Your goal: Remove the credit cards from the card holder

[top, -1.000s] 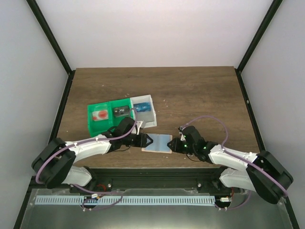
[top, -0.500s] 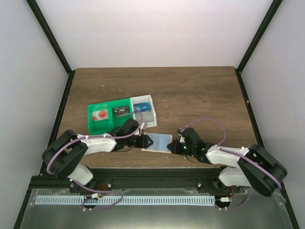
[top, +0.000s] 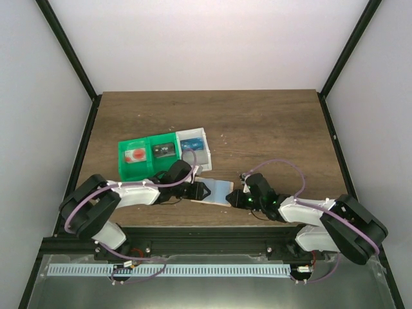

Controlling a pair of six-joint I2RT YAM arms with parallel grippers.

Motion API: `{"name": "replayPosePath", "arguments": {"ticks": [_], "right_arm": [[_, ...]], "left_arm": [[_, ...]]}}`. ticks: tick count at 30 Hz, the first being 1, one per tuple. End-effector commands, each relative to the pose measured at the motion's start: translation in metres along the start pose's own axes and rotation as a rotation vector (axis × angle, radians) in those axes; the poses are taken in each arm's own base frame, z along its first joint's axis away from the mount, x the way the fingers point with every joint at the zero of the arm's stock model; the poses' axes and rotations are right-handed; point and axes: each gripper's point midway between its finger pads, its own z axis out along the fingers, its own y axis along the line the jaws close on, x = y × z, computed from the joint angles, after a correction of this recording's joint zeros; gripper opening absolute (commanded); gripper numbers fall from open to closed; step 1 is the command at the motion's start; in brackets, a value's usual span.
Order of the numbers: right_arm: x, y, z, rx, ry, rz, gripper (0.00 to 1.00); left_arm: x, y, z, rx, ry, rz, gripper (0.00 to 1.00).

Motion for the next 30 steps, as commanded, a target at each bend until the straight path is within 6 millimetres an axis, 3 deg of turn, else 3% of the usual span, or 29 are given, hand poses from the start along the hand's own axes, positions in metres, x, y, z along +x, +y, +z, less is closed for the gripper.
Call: {"name": "replayPosePath", "arguments": {"ticks": [1, 4, 16, 20, 26, 29, 30], "right_arm": [[0.006, -0.009, 0.000, 0.030, 0.011, -0.019, 0.20], [0.004, -0.007, -0.001, 0.029, 0.005, -0.027, 0.20], [0.000, -0.001, -0.007, 0.014, -0.015, -0.056, 0.20], [-0.003, 0.004, -0.012, 0.009, -0.022, -0.056, 0.23], [-0.032, 0.029, -0.041, 0.001, -0.127, -0.084, 0.42], [-0.053, 0.043, -0.066, 0.002, -0.222, -0.101, 0.58], [-0.059, 0.048, -0.075, 0.002, -0.255, -0.105, 0.65]], "left_arm": [[-0.011, -0.004, -0.020, -0.056, -0.043, 0.019, 0.53], [-0.014, -0.003, -0.023, -0.071, -0.057, 0.023, 0.56], [0.003, 0.016, -0.003, -0.103, 0.007, -0.001, 0.58], [0.005, 0.007, -0.002, -0.049, 0.025, -0.015, 0.58], [-0.032, -0.029, -0.040, -0.010, -0.108, 0.046, 0.62], [-0.056, -0.047, -0.071, -0.017, -0.210, 0.102, 0.89], [-0.064, -0.053, -0.083, -0.023, -0.250, 0.118, 0.92]]}}
